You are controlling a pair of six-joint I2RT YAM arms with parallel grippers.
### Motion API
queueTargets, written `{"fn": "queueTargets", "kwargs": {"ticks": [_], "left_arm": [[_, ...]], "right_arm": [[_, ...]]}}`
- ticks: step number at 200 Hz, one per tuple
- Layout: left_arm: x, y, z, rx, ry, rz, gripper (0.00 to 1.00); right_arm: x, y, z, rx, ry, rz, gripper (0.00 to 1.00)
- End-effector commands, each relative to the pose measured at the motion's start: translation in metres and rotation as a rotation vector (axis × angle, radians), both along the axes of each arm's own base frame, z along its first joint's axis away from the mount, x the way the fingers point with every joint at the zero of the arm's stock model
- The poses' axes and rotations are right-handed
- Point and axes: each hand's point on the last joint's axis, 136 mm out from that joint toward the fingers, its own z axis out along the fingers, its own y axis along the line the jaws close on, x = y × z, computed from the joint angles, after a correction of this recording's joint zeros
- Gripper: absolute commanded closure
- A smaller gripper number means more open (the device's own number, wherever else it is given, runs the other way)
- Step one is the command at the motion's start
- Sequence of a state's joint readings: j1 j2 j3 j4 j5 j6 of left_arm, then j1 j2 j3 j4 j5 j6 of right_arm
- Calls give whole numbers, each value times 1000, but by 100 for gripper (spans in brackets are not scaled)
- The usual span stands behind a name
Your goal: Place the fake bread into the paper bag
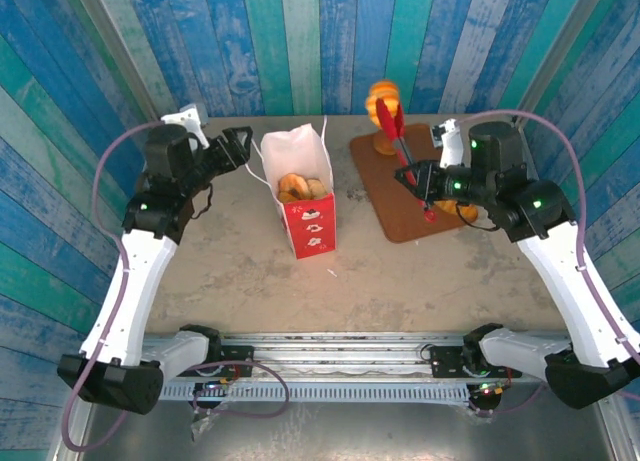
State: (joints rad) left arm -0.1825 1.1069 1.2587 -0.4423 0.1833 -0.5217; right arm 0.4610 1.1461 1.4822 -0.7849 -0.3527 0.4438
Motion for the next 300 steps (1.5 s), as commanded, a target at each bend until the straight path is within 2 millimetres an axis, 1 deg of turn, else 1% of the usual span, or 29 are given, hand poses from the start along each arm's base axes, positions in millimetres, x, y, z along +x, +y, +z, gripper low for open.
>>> {"fn": "queueTargets", "kwargs": {"ticks": [1, 21, 25, 51, 62, 76, 95, 110, 124, 138, 158, 170, 191, 226, 267, 287, 300], "left_arm": [[9, -8, -2, 8, 12, -49, 29], [14, -11, -7, 18, 24, -67, 38], [15, -10, -8, 19, 27, -67, 40], [20, -10, -15, 29, 44, -71, 47], [22, -10, -17, 32, 48, -70, 51], [24, -8, -20, 40, 51, -63, 59], [27, -4, -24, 58, 60, -45, 71], [27, 0, -26, 70, 62, -26, 77], [27, 2, -28, 75, 65, -14, 82], [27, 3, -31, 76, 69, -14, 83], [26, 3, -33, 80, 73, -11, 88], [26, 4, -34, 79, 73, -8, 91], [26, 5, -35, 78, 71, -2, 94], [27, 4, -37, 75, 71, -5, 97], [28, 3, -37, 74, 65, -13, 98], [27, 1, -37, 75, 62, -25, 98], [27, 0, -37, 73, 62, -30, 98]], "right_arm": [[-4, 14, 32, 7, -109, 32, 84], [-9, 32, 42, 13, -146, 84, 85], [-15, 42, 44, 15, -155, 120, 85], [-26, 72, 42, 4, -174, 198, 85], [-30, 84, 37, -4, -173, 225, 85], [-34, 99, 29, -16, -163, 253, 85], [-35, 114, 11, -40, -126, 269, 85], [-35, 122, -5, -54, -97, 276, 85], [-33, 126, -19, -69, -65, 282, 85], [-34, 131, -31, -82, -34, 295, 85], [-34, 136, -48, -94, 5, 308, 85], [-33, 137, -55, -104, 19, 307, 85], [-32, 139, -69, -121, 49, 300, 84], [-29, 139, -88, -150, 94, 283, 84], [-29, 140, -98, -169, 123, 286, 80], [-28, 139, -100, -175, 125, 278, 70], [-26, 137, -100, -173, 128, 269, 66]]}}
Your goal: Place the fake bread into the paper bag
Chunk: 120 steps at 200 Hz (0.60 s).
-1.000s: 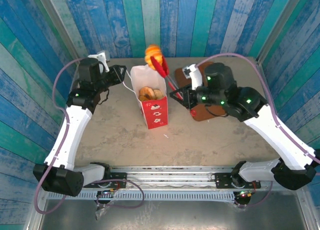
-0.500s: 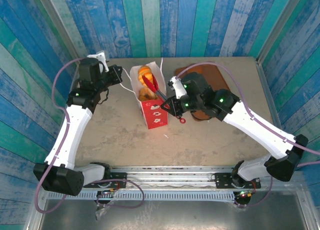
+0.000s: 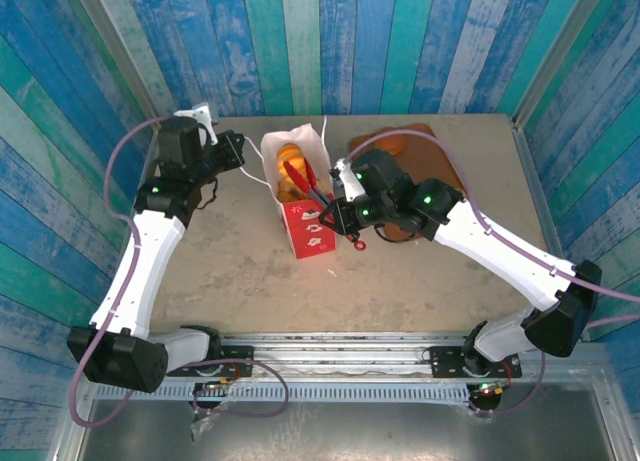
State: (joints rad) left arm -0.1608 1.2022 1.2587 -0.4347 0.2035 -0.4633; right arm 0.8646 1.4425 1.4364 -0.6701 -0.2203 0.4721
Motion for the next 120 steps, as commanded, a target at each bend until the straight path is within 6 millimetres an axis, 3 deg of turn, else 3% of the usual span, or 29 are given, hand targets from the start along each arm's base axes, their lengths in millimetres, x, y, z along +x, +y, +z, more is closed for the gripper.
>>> {"fn": "queueTargets", "kwargs": {"ticks": [1, 80, 120], "left_arm": [[2, -1, -5, 13, -4, -14, 98], [-1, -3, -1, 10, -18, -29, 96], [-2, -4, -1, 5, -20, -36, 94]], "right_arm": [[4, 1, 5, 21, -20, -10, 66], [8, -8, 18, 45, -42, -23, 60], [5, -2, 32, 87, -53, 9, 60]]}}
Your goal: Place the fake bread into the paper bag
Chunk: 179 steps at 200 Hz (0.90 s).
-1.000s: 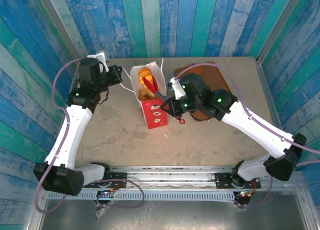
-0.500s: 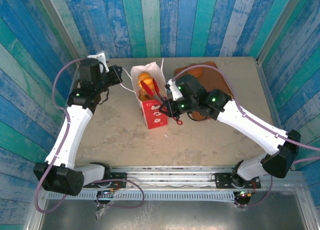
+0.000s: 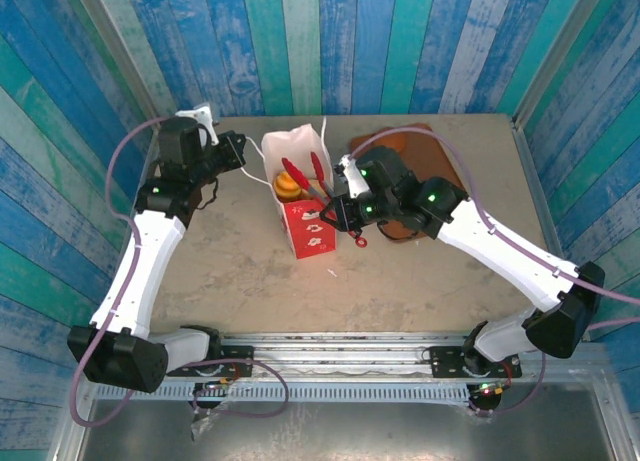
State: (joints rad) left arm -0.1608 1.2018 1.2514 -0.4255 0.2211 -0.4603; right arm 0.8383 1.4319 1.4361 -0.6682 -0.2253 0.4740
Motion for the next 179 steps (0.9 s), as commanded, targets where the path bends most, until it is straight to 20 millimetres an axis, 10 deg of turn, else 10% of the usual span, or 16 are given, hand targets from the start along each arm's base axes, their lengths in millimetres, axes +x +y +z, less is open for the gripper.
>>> {"fn": "queueTargets", "kwargs": {"ticks": [1, 65, 158, 179], "left_arm": [[-1, -1, 1, 9, -18, -19, 93], [-6, -1, 12, 1, -53, -19, 75], [-37, 23, 58, 44, -179, 77, 0], [-47, 30, 67, 54, -209, 109, 6]], "right_arm": [[-2, 5, 28, 77, -50, 36, 60], [-6, 11, 72, 167, -126, 89, 61], [5, -29, 180, 314, -331, 57, 59], [14, -51, 193, 325, -368, -3, 59]]}}
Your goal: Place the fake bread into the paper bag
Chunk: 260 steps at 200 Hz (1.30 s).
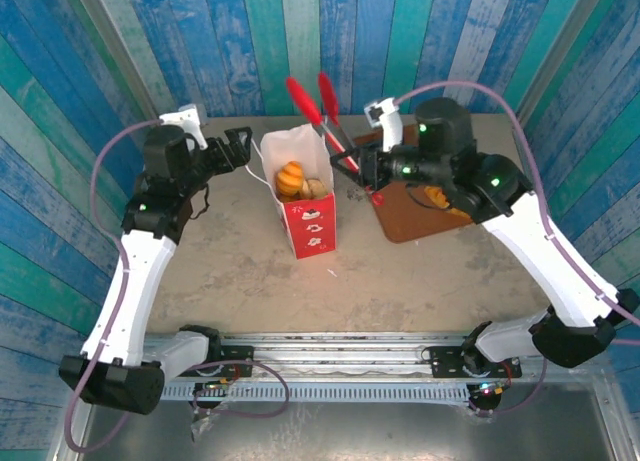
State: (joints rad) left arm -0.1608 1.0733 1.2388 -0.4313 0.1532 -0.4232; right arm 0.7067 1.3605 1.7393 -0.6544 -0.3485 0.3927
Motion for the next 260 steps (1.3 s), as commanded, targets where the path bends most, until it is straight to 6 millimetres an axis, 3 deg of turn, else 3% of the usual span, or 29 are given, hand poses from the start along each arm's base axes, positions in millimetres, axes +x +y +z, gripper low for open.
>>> {"fn": "queueTargets", "kwargs": {"ticks": [1, 37, 72, 122, 150, 210, 260], "left_arm": [[-19, 14, 29, 17, -86, 56, 6], [-37, 26, 37, 34, -109, 103, 6], [-52, 38, 35, 38, -134, 157, 6], [-61, 42, 13, 56, -104, 168, 6], [-68, 47, -5, 70, -78, 190, 6], [-76, 55, -33, 85, -49, 229, 6], [-75, 55, -40, 85, -34, 226, 6]], "right_arm": [[-2, -24, 30, 43, -70, -27, 59], [24, -67, 31, 38, -77, -168, 59], [42, -109, 12, -16, -59, -315, 59], [60, -169, -38, -101, 41, -498, 59], [71, -193, -86, -182, 127, -580, 59], [88, -216, -188, -397, 308, -649, 58], [112, -202, -244, -467, 436, -528, 59]]}}
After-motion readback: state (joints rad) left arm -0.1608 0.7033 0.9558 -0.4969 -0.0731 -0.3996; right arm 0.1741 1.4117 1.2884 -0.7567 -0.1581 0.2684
